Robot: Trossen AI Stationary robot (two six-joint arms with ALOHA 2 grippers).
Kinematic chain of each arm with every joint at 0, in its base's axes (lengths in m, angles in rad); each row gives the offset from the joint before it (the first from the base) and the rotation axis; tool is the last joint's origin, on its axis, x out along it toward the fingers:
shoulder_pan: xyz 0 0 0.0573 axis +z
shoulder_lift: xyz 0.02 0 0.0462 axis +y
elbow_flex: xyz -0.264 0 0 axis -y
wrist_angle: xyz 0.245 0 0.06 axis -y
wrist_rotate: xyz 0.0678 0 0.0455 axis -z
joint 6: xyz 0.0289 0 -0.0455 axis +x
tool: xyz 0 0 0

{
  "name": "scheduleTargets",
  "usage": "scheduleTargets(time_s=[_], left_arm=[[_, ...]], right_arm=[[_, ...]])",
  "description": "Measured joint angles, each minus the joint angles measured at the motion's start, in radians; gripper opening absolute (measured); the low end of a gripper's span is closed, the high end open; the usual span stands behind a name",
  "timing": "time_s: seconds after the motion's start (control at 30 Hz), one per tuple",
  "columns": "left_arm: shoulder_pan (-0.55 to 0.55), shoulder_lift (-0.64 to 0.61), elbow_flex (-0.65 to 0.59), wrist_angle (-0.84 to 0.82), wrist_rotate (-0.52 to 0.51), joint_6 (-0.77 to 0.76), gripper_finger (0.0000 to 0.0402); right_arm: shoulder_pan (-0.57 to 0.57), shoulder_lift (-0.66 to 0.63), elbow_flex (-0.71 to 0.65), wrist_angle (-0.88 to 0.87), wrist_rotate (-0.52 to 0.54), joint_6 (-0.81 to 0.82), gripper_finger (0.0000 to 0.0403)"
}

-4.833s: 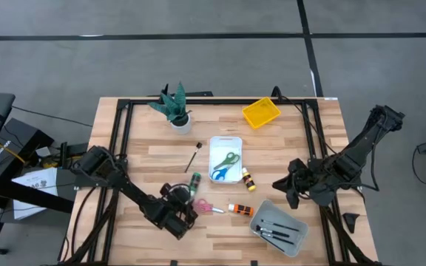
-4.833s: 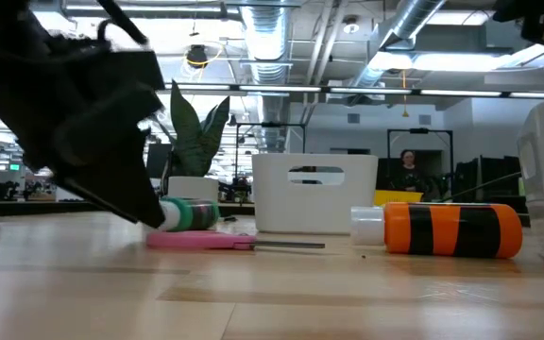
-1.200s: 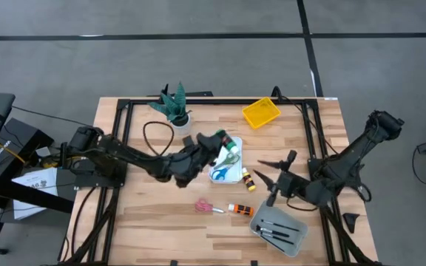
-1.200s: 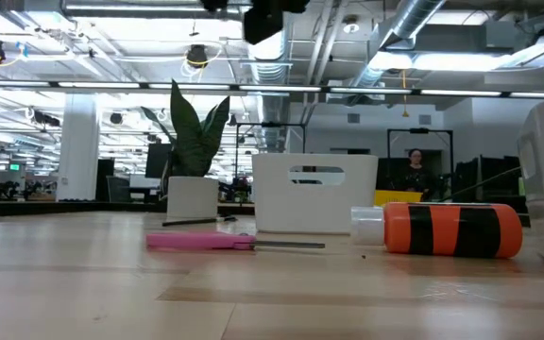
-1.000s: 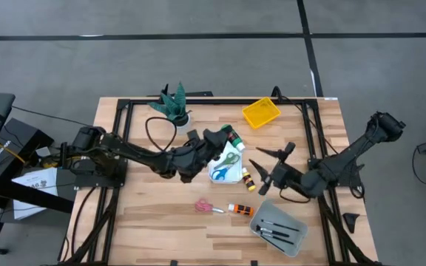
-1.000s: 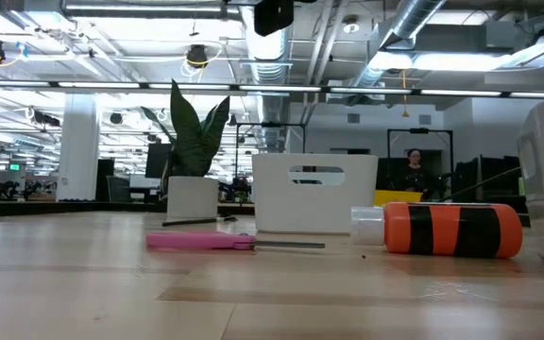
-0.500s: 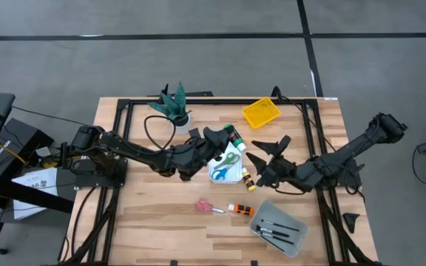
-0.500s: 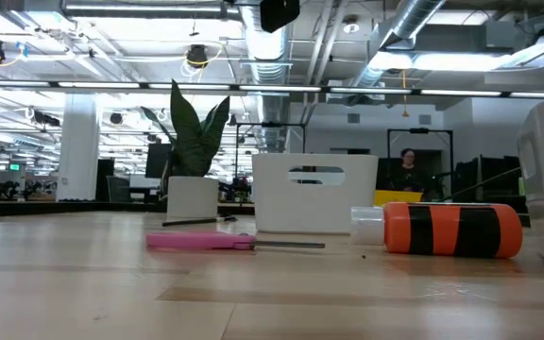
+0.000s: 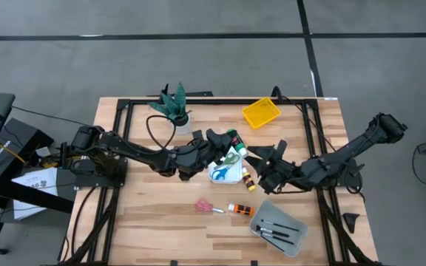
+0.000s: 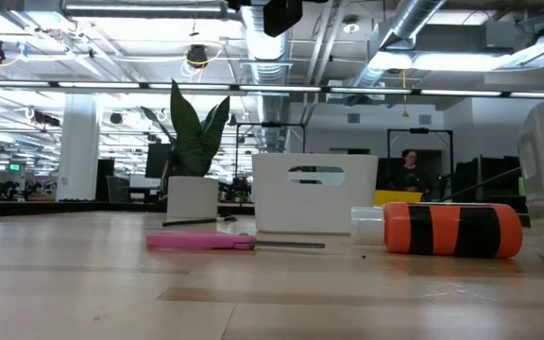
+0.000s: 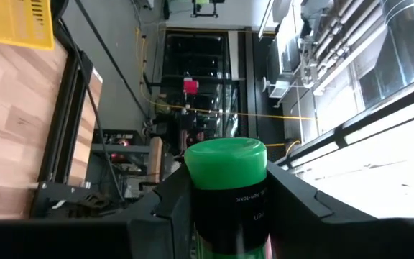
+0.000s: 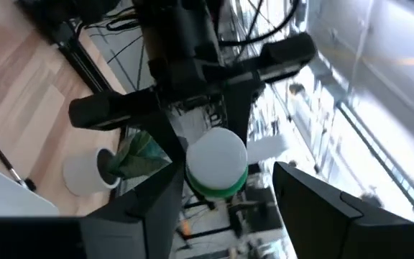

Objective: Pick & Place Paint Supplies
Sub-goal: Put the green acrylic paint bottle into the yellow basket

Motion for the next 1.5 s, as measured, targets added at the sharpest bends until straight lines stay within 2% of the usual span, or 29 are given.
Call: scheduleTargets(time_s=[0.17, 0.37, 1.03, 1.23, 1.5], left_arm=[[-0.001, 0.0, 0.0, -0.002, 0.038, -0.001, 0.013], [-0.005, 0.0, 0.0, -0.002, 0.066, -0.001, 0.013], [-0.01, 0.0, 0.0, -0.047, 0.116, -0.048, 0.0131], [-0.01, -0.005, 0.004, -0.027, 0.119, 0.022, 0.0173], [0.012, -0.031, -0.001, -0.052, 0.082, 0.217, 0.0239]], right_arm=[[0.007, 0.0, 0.0, -0.003, -0.045, -0.1, 0.0211], [0.008, 0.0, 0.0, -0.036, -0.061, -0.111, 0.0203], [0.015, 0.008, 0.006, -0.057, -0.146, -0.11, 0.0108], [0.021, 0.01, 0.065, -0.068, -0.147, -0.095, 0.0108], [0.028, 0.01, 0.14, -0.134, -0.072, 0.144, 0.0108]])
